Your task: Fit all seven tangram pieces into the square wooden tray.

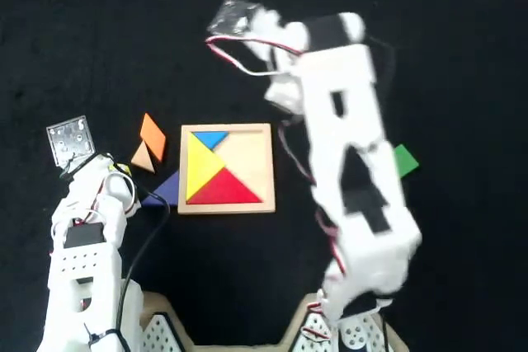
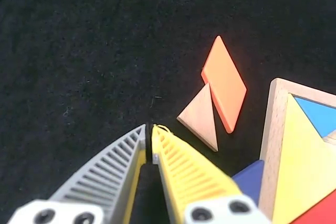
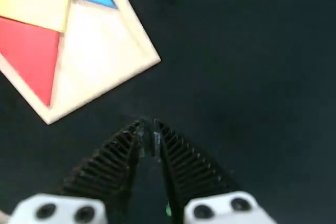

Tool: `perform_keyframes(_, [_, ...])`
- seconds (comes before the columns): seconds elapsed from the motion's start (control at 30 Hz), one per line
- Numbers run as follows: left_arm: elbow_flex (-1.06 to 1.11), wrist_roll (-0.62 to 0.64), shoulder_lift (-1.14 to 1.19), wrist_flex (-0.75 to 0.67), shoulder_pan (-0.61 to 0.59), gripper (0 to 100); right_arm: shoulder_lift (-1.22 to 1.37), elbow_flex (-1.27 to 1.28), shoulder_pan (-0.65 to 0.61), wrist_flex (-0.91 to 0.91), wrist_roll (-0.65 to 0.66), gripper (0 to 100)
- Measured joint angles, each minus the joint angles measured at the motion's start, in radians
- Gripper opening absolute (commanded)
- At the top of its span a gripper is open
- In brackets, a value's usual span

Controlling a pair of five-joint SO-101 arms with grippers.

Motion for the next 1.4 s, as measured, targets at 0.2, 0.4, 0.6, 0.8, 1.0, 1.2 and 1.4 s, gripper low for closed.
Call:
perform_keyframes(0.2, [0.0,0.0,0.0,0.0,0.025,3,-0.437,0.43,0.04,-0.003,0.0,1.1])
perform_keyframes(0.4, [0.0,0.0,0.0,0.0,0.025,3,-0.697,0.887,0.302,-0.23,-0.032,1.2])
perform_keyframes(0.6, [0.0,0.0,0.0,0.0,0.031,3,-0.717,1.208,0.606,-0.606,0.023,17.8])
perform_keyframes(0.8, [0.0,0.0,0.0,0.0,0.032,3,-0.588,1.272,0.626,-0.733,0.109,19.8])
perform_keyframes(1.0, [0.0,0.0,0.0,0.0,0.032,3,-0.396,1.198,0.631,-0.799,0.129,25.7])
perform_keyframes(1.2, [0.0,0.0,0.0,0.0,0.032,3,-0.132,1.011,0.666,-0.806,0.19,28.7])
perform_keyframes(1.4, [0.0,0.0,0.0,0.0,0.032,3,0.051,0.856,0.686,-0.806,0.196,28.6])
